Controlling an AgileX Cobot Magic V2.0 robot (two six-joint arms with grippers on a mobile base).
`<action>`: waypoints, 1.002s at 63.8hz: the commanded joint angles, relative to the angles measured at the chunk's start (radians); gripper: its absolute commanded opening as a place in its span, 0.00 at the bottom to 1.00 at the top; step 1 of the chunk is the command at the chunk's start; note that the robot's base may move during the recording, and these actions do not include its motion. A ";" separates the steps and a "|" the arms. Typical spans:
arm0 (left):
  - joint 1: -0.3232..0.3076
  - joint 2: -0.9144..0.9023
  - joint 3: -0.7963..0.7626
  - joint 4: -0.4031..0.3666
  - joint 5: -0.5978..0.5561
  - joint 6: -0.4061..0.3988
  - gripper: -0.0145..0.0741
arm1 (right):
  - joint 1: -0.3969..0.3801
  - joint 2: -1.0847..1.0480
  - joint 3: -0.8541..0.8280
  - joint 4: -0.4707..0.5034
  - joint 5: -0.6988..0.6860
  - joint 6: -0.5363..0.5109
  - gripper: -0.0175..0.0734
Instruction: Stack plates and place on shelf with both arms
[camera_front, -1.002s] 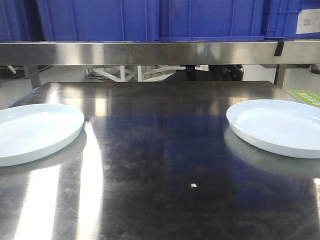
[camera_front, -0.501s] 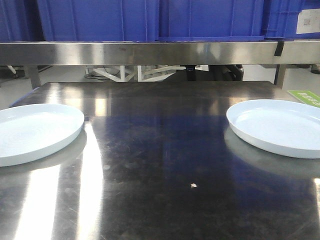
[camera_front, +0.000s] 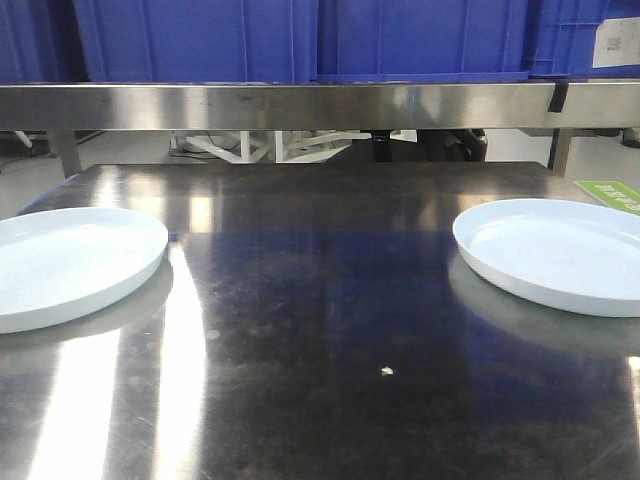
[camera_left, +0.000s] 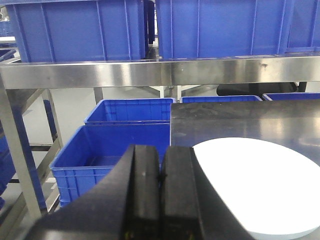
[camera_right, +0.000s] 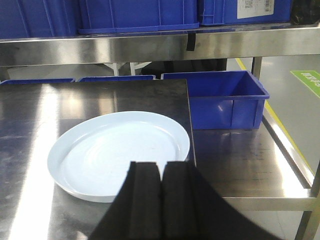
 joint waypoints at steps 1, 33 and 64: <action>-0.007 -0.014 -0.004 -0.031 -0.091 -0.005 0.25 | -0.005 -0.019 0.001 -0.013 -0.082 -0.009 0.25; -0.007 0.182 -0.154 -0.033 -0.091 -0.005 0.25 | -0.005 -0.019 0.001 -0.013 -0.082 -0.009 0.25; -0.007 0.598 -0.366 -0.078 -0.046 -0.005 0.25 | -0.005 -0.019 0.001 -0.013 -0.082 -0.009 0.25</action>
